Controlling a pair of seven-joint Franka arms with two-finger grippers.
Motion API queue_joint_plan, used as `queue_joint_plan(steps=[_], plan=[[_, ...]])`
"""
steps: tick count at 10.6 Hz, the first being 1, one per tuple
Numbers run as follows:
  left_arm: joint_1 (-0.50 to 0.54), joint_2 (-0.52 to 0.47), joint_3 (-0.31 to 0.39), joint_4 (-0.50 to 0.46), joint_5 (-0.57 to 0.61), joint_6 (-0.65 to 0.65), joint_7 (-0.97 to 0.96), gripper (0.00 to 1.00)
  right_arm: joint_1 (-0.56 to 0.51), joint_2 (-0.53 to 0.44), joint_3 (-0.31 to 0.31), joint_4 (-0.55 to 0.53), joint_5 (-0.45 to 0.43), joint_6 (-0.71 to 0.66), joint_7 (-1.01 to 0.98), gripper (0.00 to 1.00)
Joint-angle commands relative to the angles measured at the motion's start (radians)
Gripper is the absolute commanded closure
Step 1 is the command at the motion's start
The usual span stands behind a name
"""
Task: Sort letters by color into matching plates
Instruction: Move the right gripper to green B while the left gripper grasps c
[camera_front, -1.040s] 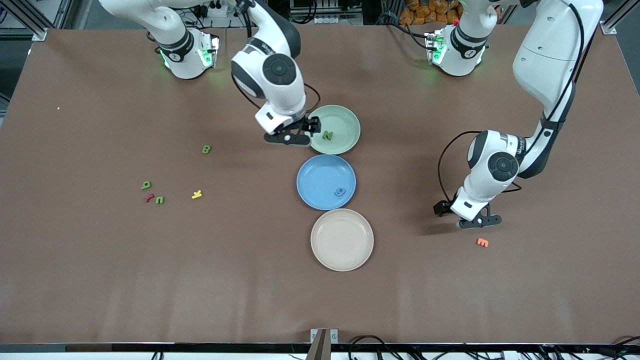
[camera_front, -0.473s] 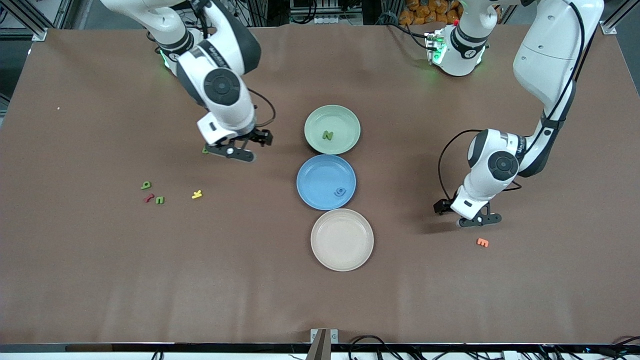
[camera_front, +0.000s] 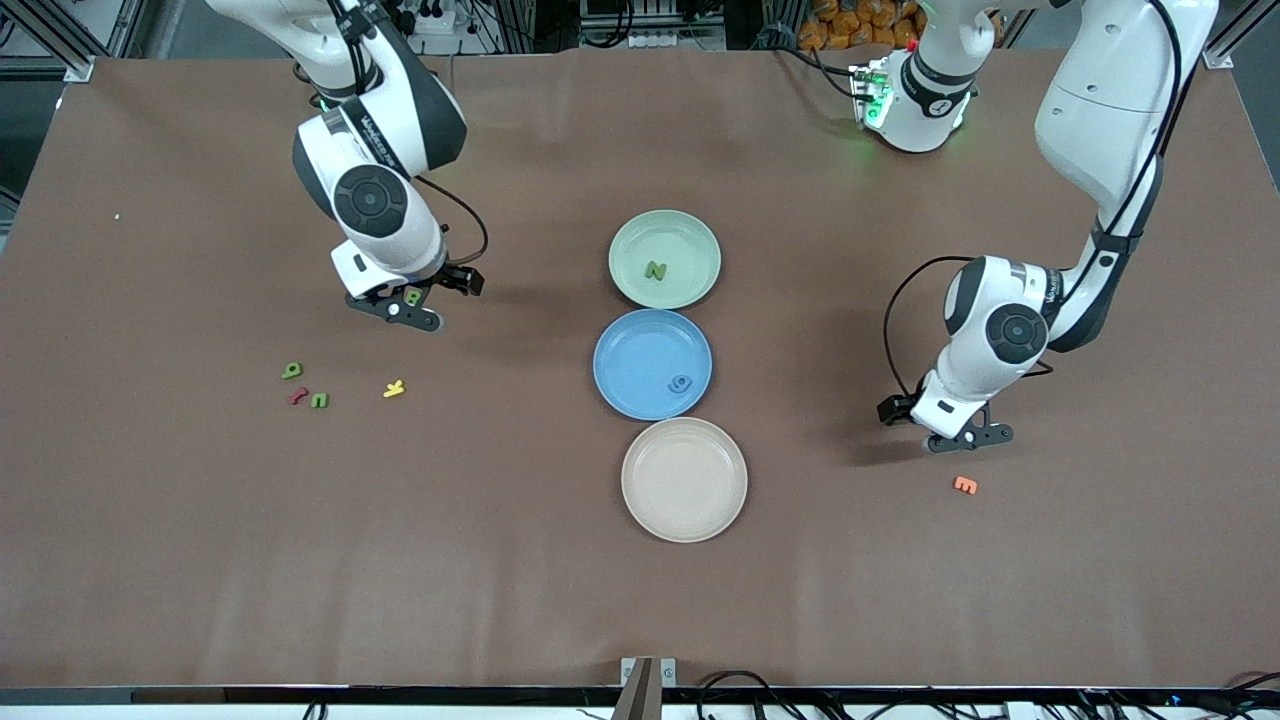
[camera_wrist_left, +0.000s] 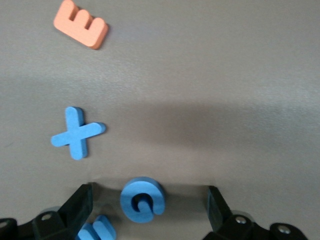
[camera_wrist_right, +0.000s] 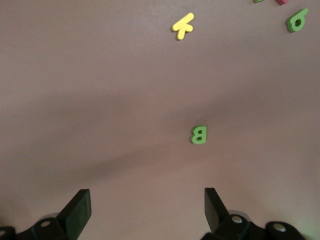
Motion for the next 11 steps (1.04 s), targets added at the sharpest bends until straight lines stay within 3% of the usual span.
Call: queue_joint_plan(steps=[1, 5, 7, 8, 9, 10, 11], plan=[[0.032, -0.01, -0.01, -0.002, 0.009, -0.013, 0.01, 0.0, -0.052, -0.085, 0.017, -0.193, 0.004, 0.165, -0.045, 0.0], [0.029, -0.01, -0.01, -0.002, 0.007, -0.013, 0.007, 0.0, -0.122, -0.09, 0.015, -0.33, 0.004, 0.352, -0.103, 0.04], [0.027, -0.01, -0.012, -0.004, 0.007, -0.025, 0.007, 0.0, -0.159, -0.09, 0.017, -0.356, 0.004, 0.381, -0.157, 0.06], [0.024, -0.01, -0.012, -0.004, 0.006, -0.028, 0.002, 0.15, -0.17, -0.09, 0.015, -0.384, 0.004, 0.426, -0.183, 0.08], [0.029, -0.012, -0.013, -0.004, 0.004, -0.028, -0.011, 0.89, -0.187, -0.088, 0.011, -0.419, 0.004, 0.493, -0.218, 0.1], [0.024, -0.012, -0.013, -0.002, 0.004, -0.031, -0.046, 1.0, -0.196, -0.084, -0.015, -0.441, 0.004, 0.536, -0.255, 0.11], [0.021, -0.012, -0.013, -0.001, 0.004, -0.031, -0.073, 1.0, -0.196, -0.079, -0.031, -0.45, 0.004, 0.559, -0.279, 0.14]])
